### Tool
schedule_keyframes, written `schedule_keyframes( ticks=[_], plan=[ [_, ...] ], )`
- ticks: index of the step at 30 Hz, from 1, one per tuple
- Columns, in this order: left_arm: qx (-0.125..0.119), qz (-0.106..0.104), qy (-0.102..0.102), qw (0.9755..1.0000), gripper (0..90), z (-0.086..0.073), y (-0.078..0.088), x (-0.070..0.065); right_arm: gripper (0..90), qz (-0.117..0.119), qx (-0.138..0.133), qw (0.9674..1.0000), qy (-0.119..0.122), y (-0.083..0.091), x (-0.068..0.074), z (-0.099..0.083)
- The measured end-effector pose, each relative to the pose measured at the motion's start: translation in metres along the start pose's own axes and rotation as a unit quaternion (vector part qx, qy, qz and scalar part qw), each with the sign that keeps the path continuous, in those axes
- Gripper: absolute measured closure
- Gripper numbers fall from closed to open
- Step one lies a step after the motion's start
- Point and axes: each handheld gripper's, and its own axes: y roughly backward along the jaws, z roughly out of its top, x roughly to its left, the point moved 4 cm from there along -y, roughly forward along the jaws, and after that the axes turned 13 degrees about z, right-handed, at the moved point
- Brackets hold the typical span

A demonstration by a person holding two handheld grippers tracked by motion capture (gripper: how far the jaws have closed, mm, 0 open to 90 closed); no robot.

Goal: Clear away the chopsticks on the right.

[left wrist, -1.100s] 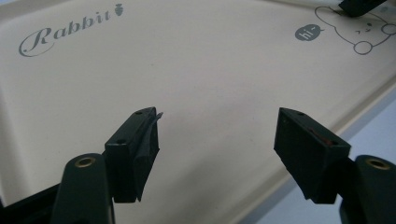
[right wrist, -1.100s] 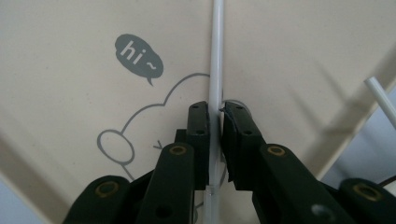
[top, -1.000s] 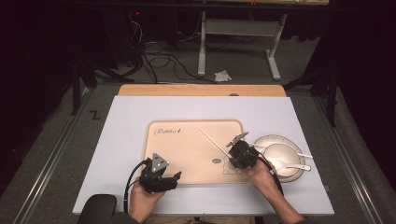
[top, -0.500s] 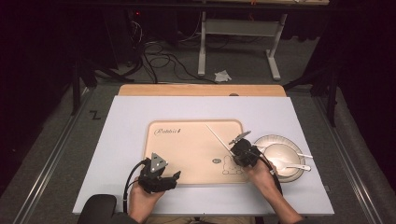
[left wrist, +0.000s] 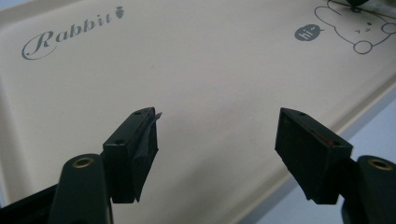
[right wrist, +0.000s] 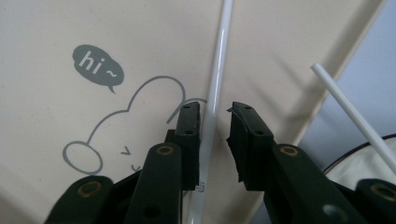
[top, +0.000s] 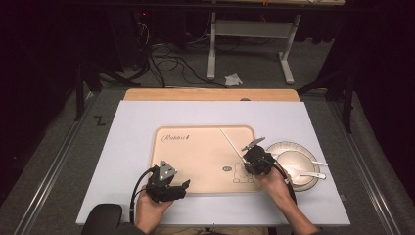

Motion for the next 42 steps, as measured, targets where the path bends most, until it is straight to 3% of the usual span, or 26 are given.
schedule_keyframes(
  ticks=[10,21,31,35,42],
  plan=[
    [0.002,-0.009,-0.017,0.9998,30.0,0.004,-0.005,-0.007,63.2,0.001,-0.037,0.9993,0.002,0.015,-0.001,-0.006],
    [0.001,-0.017,-0.025,0.9996,30.0,0.007,-0.009,-0.010,60.7,0.017,-0.058,0.9981,0.007,0.025,0.001,-0.011],
    [0.000,-0.029,-0.032,0.9991,30.2,0.012,-0.014,-0.014,60.7,0.037,-0.093,0.9950,0.008,0.040,0.003,-0.018],
    [-0.012,-0.034,-0.034,0.9988,32.2,0.015,-0.013,-0.015,60.7,0.040,-0.108,0.9933,0.008,0.047,0.003,-0.021],
    [-0.018,-0.037,-0.038,0.9984,32.1,0.020,-0.014,-0.017,60.2,0.034,-0.142,0.9892,0.010,0.072,0.002,-0.028]
  ],
)
